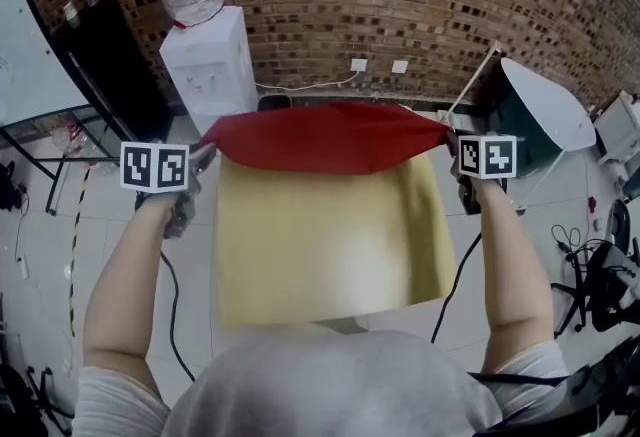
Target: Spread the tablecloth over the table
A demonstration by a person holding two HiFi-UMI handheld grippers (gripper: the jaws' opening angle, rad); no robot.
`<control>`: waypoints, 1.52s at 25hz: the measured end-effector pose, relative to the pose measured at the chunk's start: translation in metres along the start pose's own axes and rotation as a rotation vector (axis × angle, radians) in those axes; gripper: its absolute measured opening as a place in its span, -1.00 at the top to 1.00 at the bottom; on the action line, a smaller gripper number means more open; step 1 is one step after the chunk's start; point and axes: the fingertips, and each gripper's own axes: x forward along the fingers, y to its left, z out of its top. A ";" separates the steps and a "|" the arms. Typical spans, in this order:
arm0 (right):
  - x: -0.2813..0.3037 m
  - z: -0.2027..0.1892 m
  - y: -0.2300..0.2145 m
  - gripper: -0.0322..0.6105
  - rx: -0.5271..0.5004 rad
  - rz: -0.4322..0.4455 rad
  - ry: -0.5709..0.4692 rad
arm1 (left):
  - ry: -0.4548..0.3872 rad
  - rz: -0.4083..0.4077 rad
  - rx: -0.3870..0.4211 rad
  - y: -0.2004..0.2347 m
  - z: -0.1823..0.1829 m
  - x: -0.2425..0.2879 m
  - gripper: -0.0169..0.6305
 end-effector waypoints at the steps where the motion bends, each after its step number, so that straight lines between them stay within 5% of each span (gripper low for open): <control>1: -0.003 -0.011 0.000 0.80 0.012 -0.001 0.012 | 0.007 -0.004 0.005 -0.004 -0.010 -0.003 0.91; 12: -0.025 -0.098 0.000 0.80 0.093 -0.017 0.099 | 0.067 -0.057 -0.053 -0.023 -0.107 -0.017 0.91; 26: -0.081 -0.188 0.003 0.80 0.034 0.019 0.168 | 0.093 -0.013 -0.124 -0.067 -0.190 -0.053 0.91; 38: -0.127 -0.261 0.002 0.80 0.083 0.034 0.174 | 0.106 0.039 -0.196 -0.100 -0.261 -0.080 0.91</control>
